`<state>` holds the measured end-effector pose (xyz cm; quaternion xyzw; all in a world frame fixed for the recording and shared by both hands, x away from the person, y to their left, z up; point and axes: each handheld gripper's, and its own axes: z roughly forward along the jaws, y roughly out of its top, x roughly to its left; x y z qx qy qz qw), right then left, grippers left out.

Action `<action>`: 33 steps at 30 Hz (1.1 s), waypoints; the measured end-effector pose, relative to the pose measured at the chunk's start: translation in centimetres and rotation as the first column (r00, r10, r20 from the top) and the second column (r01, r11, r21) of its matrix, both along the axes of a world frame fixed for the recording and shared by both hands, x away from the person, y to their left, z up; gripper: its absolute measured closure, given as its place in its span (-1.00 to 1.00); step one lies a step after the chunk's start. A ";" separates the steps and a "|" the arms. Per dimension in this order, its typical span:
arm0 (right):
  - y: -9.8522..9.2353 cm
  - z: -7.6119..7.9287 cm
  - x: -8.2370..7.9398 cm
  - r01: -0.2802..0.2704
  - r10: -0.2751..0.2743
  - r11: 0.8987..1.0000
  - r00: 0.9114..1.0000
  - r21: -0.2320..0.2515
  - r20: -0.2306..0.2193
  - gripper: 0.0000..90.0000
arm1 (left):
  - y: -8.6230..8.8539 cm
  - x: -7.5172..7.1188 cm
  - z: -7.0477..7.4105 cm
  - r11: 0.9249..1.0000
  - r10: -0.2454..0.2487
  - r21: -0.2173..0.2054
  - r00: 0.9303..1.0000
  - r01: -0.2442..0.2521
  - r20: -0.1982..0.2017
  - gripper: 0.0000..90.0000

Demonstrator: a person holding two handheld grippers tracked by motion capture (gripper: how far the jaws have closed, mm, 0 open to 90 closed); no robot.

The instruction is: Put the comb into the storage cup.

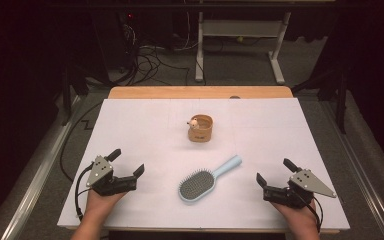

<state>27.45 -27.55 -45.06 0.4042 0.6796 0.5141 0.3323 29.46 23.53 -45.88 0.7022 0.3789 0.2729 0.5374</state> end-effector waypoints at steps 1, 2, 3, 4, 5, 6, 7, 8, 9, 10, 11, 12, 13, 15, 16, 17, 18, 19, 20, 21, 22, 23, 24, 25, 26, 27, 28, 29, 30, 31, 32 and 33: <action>0.0 0.0 0.0 0.000 0.000 1.000 1.000 0.000 0.000 -1.00 | 0.0 0.0 0.0 1.000 0.000 0.000 1.000 0.000 0.000 -0.93; 0.0 0.0 0.0 -0.001 0.001 1.000 1.000 -0.002 0.002 -1.00 | -0.1 0.0 0.0 1.000 -0.006 0.006 1.000 0.006 0.001 -0.94; 0.0 0.0 0.0 -0.001 0.001 1.000 1.000 -0.002 0.002 -1.00 | -0.1 0.0 0.0 1.000 -0.006 0.006 1.000 0.006 0.001 -0.94; 0.0 0.0 0.0 0.000 0.000 1.000 1.000 -0.001 -0.001 -1.00 | -0.2 0.0 0.0 1.000 -0.008 0.009 1.000 0.008 0.000 -0.95; 0.0 0.0 0.0 0.000 0.000 1.000 1.000 -0.001 -0.001 -1.00 | -0.2 0.0 0.0 1.000 -0.008 0.009 1.000 0.008 0.000 -0.95; 0.0 0.0 0.0 0.001 -0.001 1.000 1.000 -0.002 -0.001 -1.00 | -0.2 -0.1 0.0 1.000 -0.006 0.008 1.000 0.006 0.000 -0.95; 0.0 0.0 0.0 0.001 -0.001 1.000 1.000 -0.002 -0.001 -1.00 | -0.2 -0.1 0.0 1.000 -0.006 0.008 1.000 0.006 0.000 -0.95; 0.0 0.0 0.0 0.002 -0.002 1.000 1.000 -0.002 0.000 -1.00 | -0.1 -0.1 0.0 1.000 -0.001 0.003 1.000 0.001 0.002 -0.95; 0.0 0.0 0.0 0.002 -0.002 1.000 1.000 -0.002 0.000 -1.00 | -0.1 -0.1 0.0 1.000 -0.001 0.003 1.000 0.001 0.002 -0.96; 0.0 0.0 0.0 0.002 -0.002 1.000 1.000 0.000 0.000 -1.00 | -0.1 -0.1 0.1 1.000 0.003 0.007 1.000 -0.003 -0.004 -0.97; 0.0 0.0 0.0 0.002 -0.002 1.000 1.000 -0.001 0.002 -1.00 | 0.0 -0.1 0.1 1.000 0.006 0.006 1.000 -0.006 -0.003 -0.99; 0.0 0.0 0.0 0.002 -0.002 1.000 1.000 0.000 0.001 -1.00 | 0.0 -0.1 0.1 1.000 0.008 0.009 1.000 -0.008 -0.002 -1.00; 0.0 0.0 0.0 0.002 -0.002 1.000 1.000 0.000 0.001 -1.00 | 0.0 -0.1 0.1 1.000 0.008 0.009 1.000 -0.008 -0.002 -1.00; 0.1 0.0 0.0 0.005 -0.005 1.000 1.000 -0.001 -0.003 -0.99 | 0.0 -0.1 0.2 1.000 0.007 0.011 1.000 -0.007 0.001 -1.00; 0.1 0.0 0.0 0.007 -0.007 1.000 1.000 0.000 -0.003 -1.00 | -0.1 -0.1 0.2 1.000 0.003 0.015 1.000 -0.003 0.001 -0.99; 0.1 0.0 0.0 0.007 -0.007 1.000 1.000 0.000 -0.004 -1.00 | -0.1 -0.1 0.1 1.000 0.000 0.017 1.000 0.000 0.003 -0.99; 0.1 0.0 0.0 0.007 -0.007 1.000 1.000 0.000 -0.004 -1.00 | -0.1 -0.1 0.1 1.000 0.000 0.017 1.000 0.000 0.003 -0.99; 0.1 0.0 0.0 0.009 -0.009 1.000 1.000 0.002 -0.005 -0.99 | -0.2 -0.1 0.1 1.000 -0.006 0.023 1.000 0.006 0.004 -0.99; 0.1 0.0 0.0 0.009 -0.009 1.000 1.000 0.001 -0.008 -0.99 | -0.2 -0.1 0.1 1.000 -0.013 0.027 1.000 0.012 0.005 -0.99; 0.1 0.0 0.0 0.009 -0.009 1.000 1.000 0.001 -0.008 -0.99 | -0.2 -0.1 0.1 1.000 -0.013 0.027 1.000 0.012 0.005 -0.99; 0.1 0.0 0.0 0.009 -0.009 1.000 1.000 0.000 -0.008 -0.99 | -0.3 -0.2 0.0 0.999 -0.016 0.028 1.000 0.016 0.006 -0.99; 0.1 0.0 0.1 0.008 -0.008 1.000 1.000 0.000 -0.010 -0.99 | -0.3 -0.2 -0.1 0.999 -0.020 0.032 1.000 0.020 0.007 -0.99; 0.1 0.1 0.0 0.008 -0.008 1.000 1.000 -0.002 -0.010 -0.97 | -0.4 -0.1 -0.2 0.999 -0.019 0.040 1.000 0.018 0.006 -0.99; 0.1 0.1 0.0 0.008 -0.008 1.000 1.000 -0.002 -0.010 -0.97 | -0.4 -0.1 -0.2 0.999 -0.019 0.040 1.000 0.018 0.006 -0.99; 0.1 0.1 0.0 0.006 -0.006 1.000 1.000 -0.008 -0.008 -0.95 | -0.5 -0.1 -0.2 0.999 -0.020 0.033 1.000 0.020 0.007 -0.99; 0.1 0.1 0.0 0.006 -0.006 1.000 1.000 -0.008 -0.008 -0.95 | -0.5 -0.1 -0.2 0.999 -0.020 0.033 1.000 0.020 0.007 -0.99; 0.1 0.2 0.0 0.006 -0.006 1.000 1.000 -0.011 -0.012 -0.90 | -0.4 -0.1 -0.2 0.999 -0.024 0.029 1.000 0.023 0.004 -0.99; 0.2 0.2 0.0 0.004 -0.004 1.000 1.000 -0.012 -0.014 -0.88 | -0.4 -0.1 -0.2 0.999 -0.023 0.025 1.000 0.023 0.004 -0.99; 0.2 0.2 0.0 0.004 -0.004 1.000 1.000 -0.012 -0.014 -0.88 | -0.4 -0.1 -0.2 0.999 -0.023 0.025 1.000 0.023 0.004 -0.99; 0.2 0.2 0.0 0.006 -0.007 1.000 1.000 -0.016 -0.021 -0.80 | -0.3 -0.1 -0.2 0.999 -0.025 0.023 1.000 0.025 0.004 -0.99; 0.2 0.2 0.0 0.006 -0.006 1.000 1.000 -0.013 -0.024 -0.76 | -0.3 -0.1 -0.2 1.000 -0.021 0.022 1.000 0.021 0.005 -0.99; 0.2 0.2 0.0 0.006 -0.006 1.000 1.000 -0.013 -0.024 -0.76 | -0.3 -0.1 -0.2 1.000 -0.021 0.022 1.000 0.021 0.005 -0.97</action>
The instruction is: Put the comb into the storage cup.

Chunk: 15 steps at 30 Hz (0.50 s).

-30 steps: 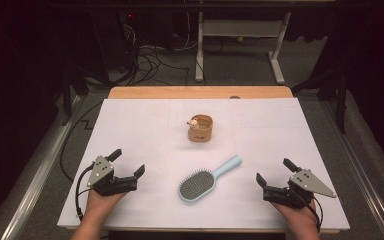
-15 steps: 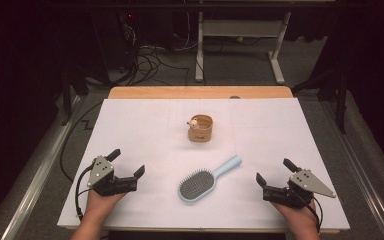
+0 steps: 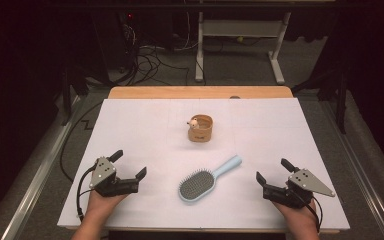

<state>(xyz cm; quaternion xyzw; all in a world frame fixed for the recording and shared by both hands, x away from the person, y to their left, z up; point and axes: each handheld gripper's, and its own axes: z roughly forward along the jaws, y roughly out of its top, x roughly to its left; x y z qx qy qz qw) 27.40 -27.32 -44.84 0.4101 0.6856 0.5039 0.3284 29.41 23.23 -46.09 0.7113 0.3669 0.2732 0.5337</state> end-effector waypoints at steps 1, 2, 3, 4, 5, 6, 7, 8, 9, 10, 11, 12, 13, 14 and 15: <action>0.0 0.0 0.0 -0.004 0.004 1.000 1.000 0.004 -0.002 -0.71 | 0.1 0.0 0.0 1.000 0.005 -0.002 1.000 -0.005 0.006 -0.97; 0.0 0.1 0.0 -0.007 0.007 1.000 1.000 0.005 -0.005 -0.63 | 0.1 0.0 0.0 1.000 0.007 -0.012 1.000 -0.006 0.012 -0.96; 0.1 0.1 0.0 -0.013 0.013 1.000 1.000 0.005 -0.010 -0.56 | 0.2 0.0 0.1 1.000 0.010 -0.015 1.000 -0.010 0.015 -0.95; 0.1 0.1 -0.1 -0.018 0.018 1.000 1.000 0.009 -0.018 -0.50 | 0.2 0.0 0.1 1.000 0.010 -0.015 1.000 -0.010 0.015 -0.94; 0.1 0.1 -0.1 -0.018 0.018 1.000 1.000 0.009 -0.018 -0.50 | 0.2 0.0 0.1 1.000 0.013 -0.016 1.000 -0.013 0.014 -0.94; 0.3 0.1 -0.1 -0.036 0.036 0.999 0.999 0.014 -0.030 -0.35 | 0.3 -0.1 0.1 1.000 0.012 -0.014 1.000 -0.012 0.013 -0.94; 0.3 0.1 -0.1 -0.036 0.036 0.999 0.999 0.014 -0.030 -0.35 | 0.3 -0.1 0.1 1.000 0.012 -0.014 1.000 -0.012 0.013 -0.94; 0.3 0.1 -0.1 -0.039 0.039 0.999 0.999 0.013 -0.034 -0.31 | 0.2 -0.1 0.1 1.000 0.013 -0.013 1.000 -0.013 0.017 -0.94; 0.4 0.1 -0.1 -0.045 0.045 0.999 0.998 0.016 -0.043 -0.22 | 0.2 -0.1 0.1 1.000 0.007 -0.009 1.000 -0.007 0.020 -0.94; 0.5 0.1 -0.1 -0.056 0.057 0.998 0.997 0.029 -0.056 -0.10 | 0.2 -0.1 0.1 1.000 0.005 -0.009 1.000 -0.005 0.020 -0.94; 0.6 0.1 0.0 -0.064 0.066 0.997 0.996 0.037 -0.066 0.06 | 0.1 0.0 0.0 1.000 0.001 -0.007 1.000 -0.001 0.017 -0.94; 0.6 0.1 0.0 -0.064 0.066 0.997 0.996 0.037 -0.066 0.06 | 0.1 0.0 0.0 1.000 0.001 -0.007 1.000 -0.001 0.017 -0.94; 0.9 0.1 0.0 -0.081 0.084 0.996 0.994 0.041 -0.075 0.23 | 0.0 0.0 0.0 1.000 -0.004 -0.003 1.000 0.004 0.017 -0.94; 0.9 0.1 0.0 -0.081 0.084 0.996 0.994 0.041 -0.075 0.23 | 0.0 0.0 0.0 1.000 -0.004 -0.003 1.000 0.004 0.017 -0.94; 1.0 0.2 0.0 -0.082 0.085 0.996 0.993 0.042 -0.080 0.28 | 0.0 0.0 0.0 1.000 -0.005 -0.002 1.000 0.005 0.017 -0.94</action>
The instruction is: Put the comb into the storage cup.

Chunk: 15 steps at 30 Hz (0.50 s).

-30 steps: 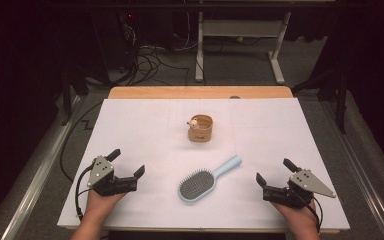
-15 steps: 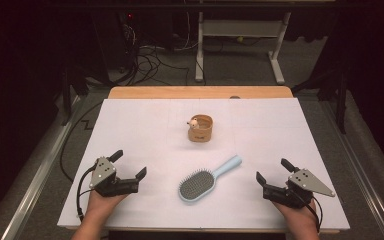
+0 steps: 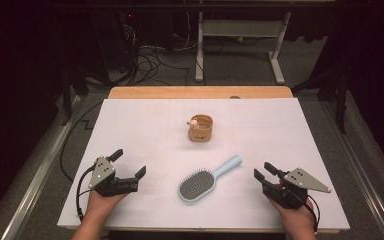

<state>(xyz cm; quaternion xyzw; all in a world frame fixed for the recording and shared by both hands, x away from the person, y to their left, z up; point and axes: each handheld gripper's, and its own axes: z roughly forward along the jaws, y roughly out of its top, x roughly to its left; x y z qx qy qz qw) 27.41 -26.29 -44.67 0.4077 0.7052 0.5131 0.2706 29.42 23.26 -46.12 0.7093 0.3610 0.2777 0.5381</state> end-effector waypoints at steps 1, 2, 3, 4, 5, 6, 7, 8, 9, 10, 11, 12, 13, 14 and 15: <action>0.1 0.0 0.0 -0.007 0.007 1.000 1.000 0.000 -0.001 0.35 | 0.0 0.0 0.0 1.000 -0.002 0.000 1.000 0.002 -0.002 -0.94; 0.4 0.0 0.0 -0.014 0.014 1.000 1.000 0.002 -0.009 0.49 | -0.1 -0.1 0.0 1.000 -0.003 0.005 1.000 0.003 0.001 -0.94; 0.4 0.0 0.0 -0.014 0.014 1.000 1.000 0.002 -0.009 0.49 | -0.1 -0.1 0.0 1.000 -0.003 0.005 1.000 0.003 0.001 -0.93; 0.6 0.1 0.0 -0.020 0.020 1.000 1.000 0.008 -0.015 0.61 | 0.0 -0.1 0.0 1.000 -0.007 0.001 1.000 0.007 -0.002 -0.93; 0.6 0.1 0.0 -0.020 0.020 1.000 1.000 0.008 -0.015 0.61 | -0.1 -0.1 0.0 1.000 -0.006 0.000 1.000 0.006 -0.002 -0.93; 0.6 0.1 0.1 -0.022 0.022 1.000 1.000 0.006 -0.016 0.66 | -0.1 -0.1 0.0 1.000 -0.005 0.002 1.000 0.005 -0.005 -0.93; 0.7 0.1 0.1 -0.023 0.023 1.000 1.000 0.004 -0.020 0.72 | -0.1 -0.1 0.0 1.000 -0.005 0.001 1.000 0.005 -0.008 -0.92; 0.9 0.1 0.1 -0.024 0.024 1.000 0.999 0.002 -0.021 0.82 | -0.1 -0.1 0.0 1.000 -0.004 0.001 1.000 0.004 -0.008 -0.92; 0.9 0.1 0.1 -0.024 0.024 1.000 0.999 -0.003 -0.023 0.88 | -0.1 -0.1 0.0 1.000 -0.002 0.004 1.000 0.002 -0.006 -0.92; 1.0 0.1 0.1 -0.022 0.022 1.000 1.000 -0.007 -0.023 0.92 | -0.1 -0.1 0.0 1.000 0.000 0.002 1.000 0.000 -0.002 -0.92; 1.1 0.1 0.1 -0.024 0.024 1.000 0.999 -0.007 -0.022 0.98 | 0.0 -0.1 0.0 1.000 0.002 -0.002 1.000 -0.002 -0.002 -0.92; 1.1 0.1 0.2 -0.027 0.027 1.000 0.999 -0.008 -0.022 1.00 | 0.0 -0.1 0.1 1.000 0.002 -0.006 1.000 -0.002 -0.002 -0.92; 1.2 0.1 0.2 -0.029 0.028 1.000 0.999 -0.009 -0.022 1.00 | 0.0 -0.1 0.1 1.000 0.003 -0.009 1.000 -0.003 -0.004 -0.92; 1.2 0.1 0.2 -0.033 0.033 0.999 0.999 -0.009 -0.023 1.00 | 0.0 -0.1 0.1 1.000 0.002 -0.007 1.000 -0.002 -0.009 -0.92; 1.2 0.1 0.3 -0.040 0.039 0.999 0.999 -0.010 -0.026 1.00 | 0.0 -0.1 0.0 1.000 -0.001 -0.007 1.000 0.001 -0.014 -0.92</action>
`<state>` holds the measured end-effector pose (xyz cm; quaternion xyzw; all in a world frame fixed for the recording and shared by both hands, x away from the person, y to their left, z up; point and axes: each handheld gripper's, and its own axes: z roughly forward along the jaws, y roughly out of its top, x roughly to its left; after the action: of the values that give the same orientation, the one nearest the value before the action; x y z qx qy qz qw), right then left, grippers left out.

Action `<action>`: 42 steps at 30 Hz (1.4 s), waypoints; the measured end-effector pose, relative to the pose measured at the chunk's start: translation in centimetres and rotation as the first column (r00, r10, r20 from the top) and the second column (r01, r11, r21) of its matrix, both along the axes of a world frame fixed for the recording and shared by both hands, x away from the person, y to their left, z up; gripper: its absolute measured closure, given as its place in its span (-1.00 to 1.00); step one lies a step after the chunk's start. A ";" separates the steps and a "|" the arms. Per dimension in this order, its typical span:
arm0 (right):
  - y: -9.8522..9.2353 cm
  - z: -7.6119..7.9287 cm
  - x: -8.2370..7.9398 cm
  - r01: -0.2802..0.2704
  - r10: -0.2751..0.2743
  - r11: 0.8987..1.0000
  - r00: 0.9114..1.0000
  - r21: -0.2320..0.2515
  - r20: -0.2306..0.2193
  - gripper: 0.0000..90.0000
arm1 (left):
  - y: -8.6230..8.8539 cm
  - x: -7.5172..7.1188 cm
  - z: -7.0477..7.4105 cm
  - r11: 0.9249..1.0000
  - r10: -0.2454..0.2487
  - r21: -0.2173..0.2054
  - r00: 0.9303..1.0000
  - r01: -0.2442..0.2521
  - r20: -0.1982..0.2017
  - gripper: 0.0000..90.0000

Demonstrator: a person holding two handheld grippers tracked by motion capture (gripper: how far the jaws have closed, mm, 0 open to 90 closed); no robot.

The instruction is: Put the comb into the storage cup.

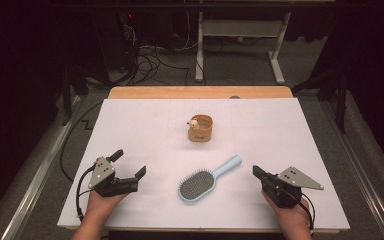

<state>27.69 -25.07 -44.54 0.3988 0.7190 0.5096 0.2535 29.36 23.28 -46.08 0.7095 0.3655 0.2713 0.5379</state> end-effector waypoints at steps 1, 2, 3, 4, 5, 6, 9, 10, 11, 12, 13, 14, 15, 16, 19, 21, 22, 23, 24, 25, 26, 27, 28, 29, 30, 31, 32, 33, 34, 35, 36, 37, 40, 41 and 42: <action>0.0 0.0 0.1 -0.003 0.003 1.000 1.000 0.000 -0.006 1.00 | 0.0 0.0 0.0 1.000 -0.004 -0.001 1.000 0.004 -0.003 -0.92; 0.0 -0.1 0.1 -0.009 0.009 1.000 1.000 0.002 -0.012 1.00 | -0.1 0.0 0.0 1.000 -0.006 0.000 1.000 0.006 -0.002 -0.92; 0.1 -0.1 0.1 -0.011 0.011 1.000 1.000 -0.001 -0.015 1.00 | -0.1 0.0 0.0 1.000 -0.007 0.000 1.000 0.007 0.000 -0.92; 0.2 -0.1 0.2 -0.014 0.014 1.000 1.000 -0.007 -0.012 1.00 | -0.1 0.0 0.0 1.000 -0.008 0.002 1.000 0.008 0.003 -0.92; 0.2 -0.1 0.2 -0.018 0.018 1.000 1.000 -0.010 -0.008 1.00 | -0.1 -0.1 0.0 1.000 -0.009 0.003 1.000 0.009 0.009 -0.92; 0.3 -0.1 0.2 -0.019 0.019 1.000 1.000 -0.009 -0.007 1.00 | -0.1 -0.1 0.0 1.000 -0.010 0.003 1.000 0.010 0.013 -0.92; 0.6 -0.1 0.3 -0.022 0.022 0.999 1.000 -0.023 -0.007 1.00 | -0.1 -0.1 0.1 1.000 -0.007 -0.001 1.000 0.007 0.019 -0.92; 0.7 -0.1 0.3 -0.024 0.024 0.999 1.000 -0.025 -0.009 1.00 | 0.0 -0.1 0.1 1.000 -0.006 -0.003 1.000 0.006 0.015 -0.92; 0.8 -0.1 0.4 -0.030 0.030 0.999 0.999 -0.026 -0.012 1.00 | 0.0 -0.1 0.0 1.000 -0.005 -0.005 1.000 0.005 0.013 -0.92; 0.9 -0.1 0.5 -0.028 0.028 0.999 1.000 -0.031 -0.014 1.00 | 0.0 -0.1 0.0 1.000 -0.005 -0.004 1.000 0.005 0.012 -0.92; 1.0 -0.1 0.6 -0.026 0.026 0.999 1.000 -0.037 -0.014 1.00 | 0.0 -0.1 0.1 1.000 -0.005 -0.001 1.000 0.005 0.013 -0.92; 1.0 -0.1 0.8 -0.030 0.029 0.999 0.999 -0.037 -0.017 1.00 | 0.0 -0.1 0.1 1.000 -0.004 -0.001 1.000 0.004 0.016 -0.92; 1.0 -0.1 0.8 -0.030 0.029 0.999 0.999 -0.037 -0.017 1.00 | 0.0 -0.1 0.1 1.000 -0.004 -0.001 1.000 0.004 0.016 -0.92; 1.2 0.0 1.1 -0.026 0.025 0.999 0.999 -0.035 -0.019 1.00 | 0.0 -0.1 0.1 1.000 -0.001 -0.005 1.000 0.001 0.021 -0.92; 1.4 0.0 1.4 -0.026 0.025 0.999 0.999 -0.032 -0.025 1.00 | 0.0 -0.2 0.1 1.000 0.002 -0.006 1.000 -0.002 0.029 -0.92; 1.7 0.1 1.8 -0.023 0.022 0.999 0.999 -0.035 -0.029 1.00 | 0.0 -0.3 0.2 1.000 0.007 -0.006 0.999 -0.006 0.038 -0.92; 1.7 0.1 1.8 -0.023 0.022 0.999 0.999 -0.035 -0.029 1.00 | 0.0 -0.3 0.2 1.000 0.007 -0.006 0.999 -0.006 0.038 -0.92; 1.9 0.2 2.3 -0.024 0.023 0.999 0.999 -0.042 -0.029 1.00 | 0.0 -0.3 0.2 1.000 0.008 -0.007 0.999 -0.007 0.039 -0.92; 2.1 0.3 2.6 -0.023 0.022 0.999 0.999 -0.042 -0.030 1.00 | 0.0 -0.3 0.1 1.000 0.008 -0.006 0.999 -0.008 0.039 -0.92; 2.3 0.4 3.0 -0.022 0.021 0.998 0.999 -0.051 -0.029 1.00 | 0.0 -0.3 0.1 1.000 0.007 -0.006 0.999 -0.007 0.039 -0.92; 2.3 0.4 3.0 -0.022 0.021 0.998 0.999 -0.051 -0.029 1.00 | 0.0 -0.3 0.1 1.000 0.007 -0.006 0.999 -0.007 0.039 -0.92; 3.0 0.5 4.2 -0.019 0.016 0.997 0.999 -0.079 -0.030 1.00 | 0.0 -0.3 0.1 1.000 0.008 -0.007 0.999 -0.007 0.041 -0.91; 3.0 0.5 4.2 -0.019 0.016 0.997 0.999 -0.079 -0.030 1.00 | 0.0 -0.3 0.1 1.000 0.008 -0.007 0.999 -0.007 0.041 -0.91; 3.3 0.5 4.7 -0.018 0.015 0.996 0.999 -0.084 -0.036 1.00 | 0.0 -0.3 0.1 1.000 0.008 -0.013 0.999 -0.007 0.045 -0.91; 4.1 0.3 6.2 -0.018 0.011 0.992 0.998 -0.123 -0.057 1.00 | 0.1 -0.3 0.1 1.000 0.011 -0.014 0.999 -0.011 0.043 -0.90; 4.1 0.3 6.2 -0.018 0.011 0.992 0.998 -0.123 -0.057 1.00 | 0.1 -0.3 0.1 1.000 0.011 -0.014 0.999 -0.011 0.043 -0.90; 4.7 0.0 7.3 -0.024 0.012 0.990 0.996 -0.141 -0.086 1.00 | 0.3 -0.2 0.0 1.000 0.013 -0.019 0.999 -0.012 0.043 -0.90; 5.1 -0.2 7.8 -0.027 0.010 0.987 0.994 -0.156 -0.104 1.00 | 0.3 -0.2 0.0 1.000 0.015 -0.021 0.999 -0.014 0.043 -0.90; 5.1 -0.2 7.8 -0.027 0.010 0.987 0.994 -0.156 -0.104 1.00 | 0.3 -0.2 0.0 1.000 0.015 -0.021 0.999 -0.014 0.043 -0.89; 5.4 -0.3 8.3 -0.031 0.010 0.984 0.993 -0.177 -0.120 1.00 | 0.3 -0.2 0.0 1.000 0.014 -0.021 0.999 -0.013 0.043 -0.89; 6.0 -0.8 9.1 -0.042 0.008 0.973 0.989 -0.226 -0.149 1.00 | 0.4 -0.2 0.0 1.000 0.013 -0.020 0.999 -0.012 0.042 -0.89; 6.0 -0.8 9.1 -0.042 0.008 0.973 0.989 -0.226 -0.149 1.00 | 0.3 -0.2 0.0 1.000 0.013 -0.021 0.999 -0.012 0.041 -0.89; 6.4 -1.2 9.7 -0.048 -0.001 0.960 0.985 -0.277 -0.174 1.00 | 0.2 -0.3 0.0 1.000 0.008 -0.023 0.999 -0.007 0.052 -0.88; 6.4 -1.2 9.7 -0.048 -0.001 0.960 0.985 -0.277 -0.174 1.00 | 0.2 -0.3 0.0 1.000 0.008 -0.023 0.999 -0.007 0.052 -0.88; 6.5 -1.2 9.8 -0.051 -0.004 0.952 0.984 -0.300 -0.180 1.00 | 0.1 -0.3 0.0 1.000 0.006 -0.024 0.999 -0.005 0.051 -0.88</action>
<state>37.47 -18.54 -45.73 0.3907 0.8133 0.3581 0.2402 29.05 23.42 -46.06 0.6950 0.3567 0.2865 0.5547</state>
